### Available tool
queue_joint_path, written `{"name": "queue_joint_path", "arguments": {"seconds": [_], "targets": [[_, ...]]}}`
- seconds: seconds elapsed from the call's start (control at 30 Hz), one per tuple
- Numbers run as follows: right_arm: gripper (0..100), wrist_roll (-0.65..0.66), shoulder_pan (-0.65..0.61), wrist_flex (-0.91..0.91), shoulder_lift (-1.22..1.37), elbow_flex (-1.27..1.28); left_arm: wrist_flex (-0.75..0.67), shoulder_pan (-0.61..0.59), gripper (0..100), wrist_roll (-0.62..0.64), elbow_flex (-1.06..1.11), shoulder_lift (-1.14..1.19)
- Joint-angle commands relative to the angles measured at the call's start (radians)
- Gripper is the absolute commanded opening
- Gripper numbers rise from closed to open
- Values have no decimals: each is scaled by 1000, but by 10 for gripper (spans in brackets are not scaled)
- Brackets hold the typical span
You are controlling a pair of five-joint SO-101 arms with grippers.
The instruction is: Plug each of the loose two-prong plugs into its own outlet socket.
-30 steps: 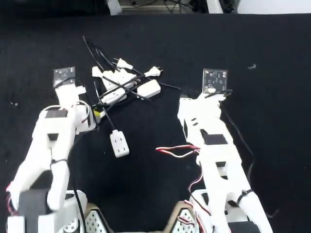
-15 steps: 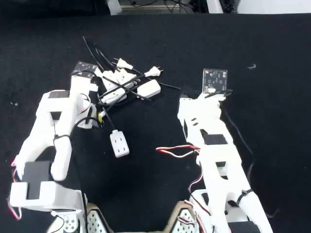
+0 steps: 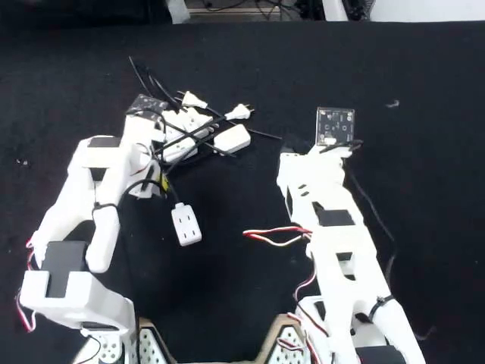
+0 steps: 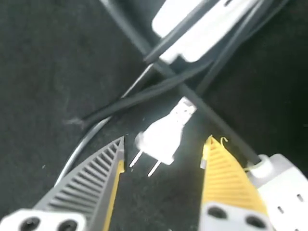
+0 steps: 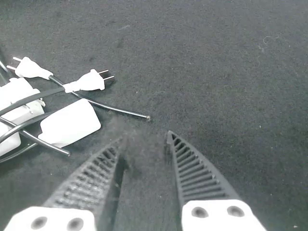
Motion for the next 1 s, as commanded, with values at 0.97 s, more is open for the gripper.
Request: {"name": "queue_joint_path", "arguments": {"seconds": [0.97], "targets": [[118,12,-9,-23,-4,-22,158,-134,30,-17,-84,77]]}}
